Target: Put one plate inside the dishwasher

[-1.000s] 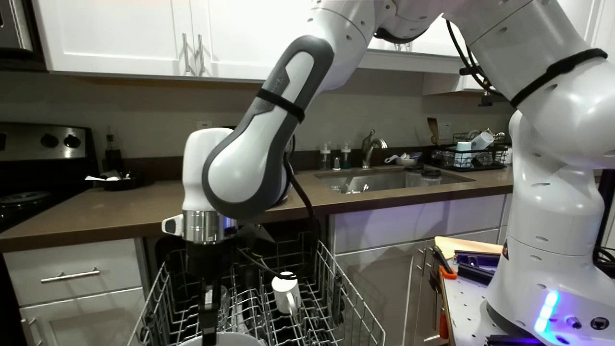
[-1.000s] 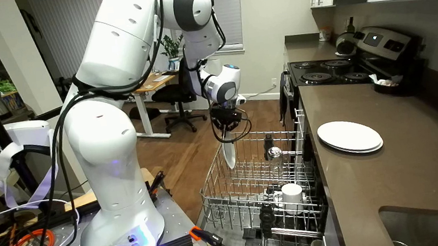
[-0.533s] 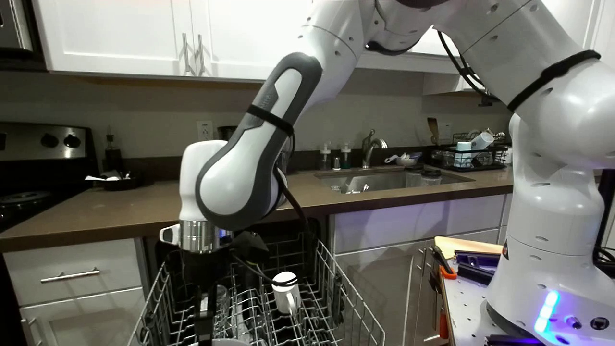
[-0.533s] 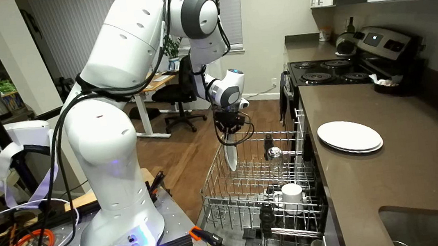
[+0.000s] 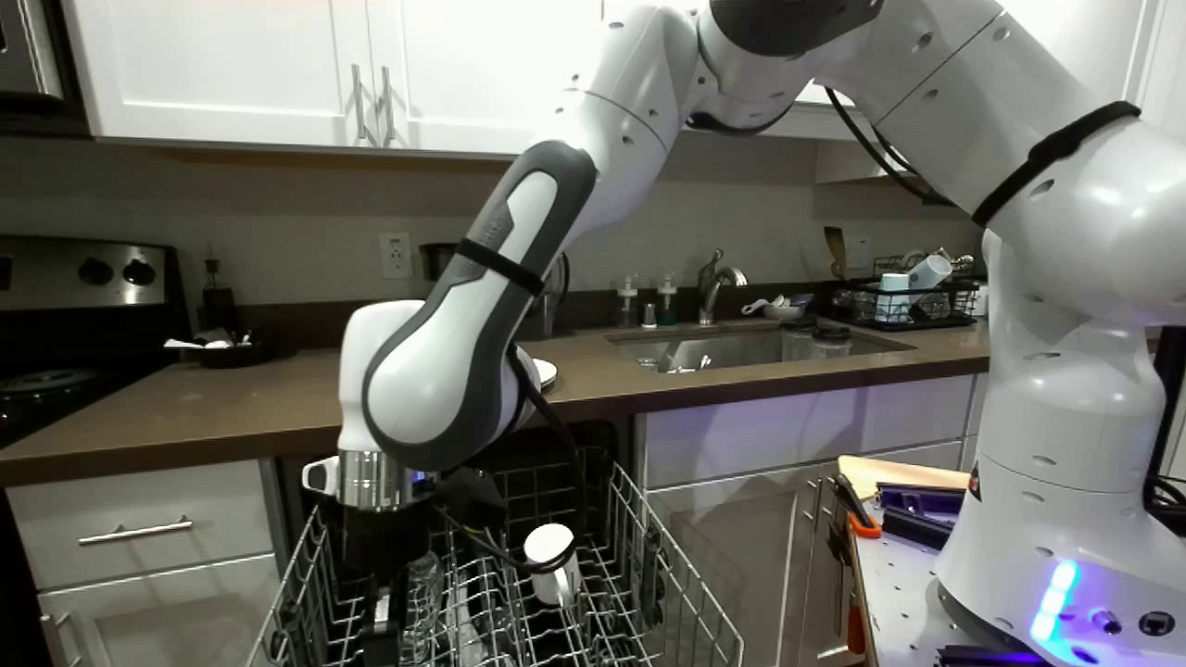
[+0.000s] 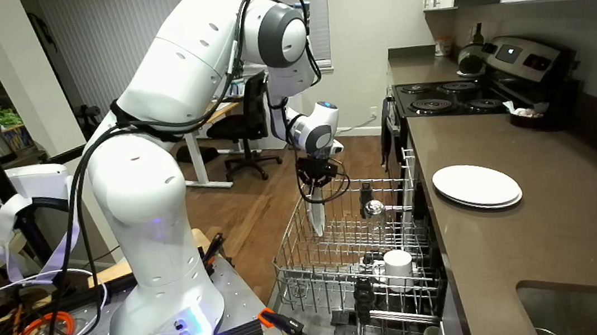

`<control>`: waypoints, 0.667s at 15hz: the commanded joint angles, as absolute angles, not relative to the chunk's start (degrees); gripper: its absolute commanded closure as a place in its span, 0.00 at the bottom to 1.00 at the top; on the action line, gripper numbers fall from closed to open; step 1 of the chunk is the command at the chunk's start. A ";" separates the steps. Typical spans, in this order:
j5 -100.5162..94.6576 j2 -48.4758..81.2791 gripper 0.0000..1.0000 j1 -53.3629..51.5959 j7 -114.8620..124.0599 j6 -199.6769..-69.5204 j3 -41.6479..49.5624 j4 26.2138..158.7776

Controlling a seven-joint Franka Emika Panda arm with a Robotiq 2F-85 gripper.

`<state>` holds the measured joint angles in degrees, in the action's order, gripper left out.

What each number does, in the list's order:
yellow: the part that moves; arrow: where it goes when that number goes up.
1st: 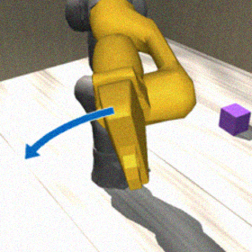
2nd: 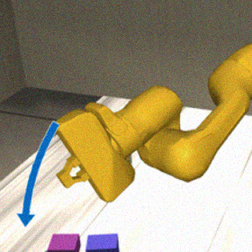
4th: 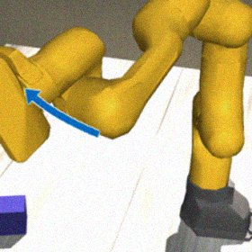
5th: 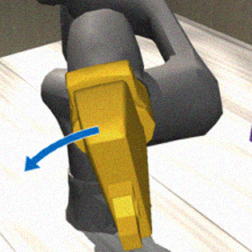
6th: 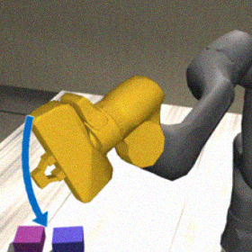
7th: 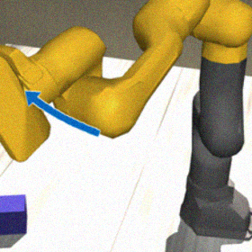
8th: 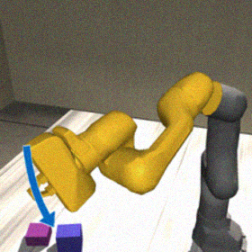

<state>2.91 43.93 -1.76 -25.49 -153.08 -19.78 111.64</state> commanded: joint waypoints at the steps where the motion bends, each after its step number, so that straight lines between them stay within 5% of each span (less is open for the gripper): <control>1: 2.83 45.92 0.99 -0.18 -26.96 -151.12 -21.26 109.92; 10: 3.00 48.94 0.99 0.89 -27.86 -149.59 -21.98 107.78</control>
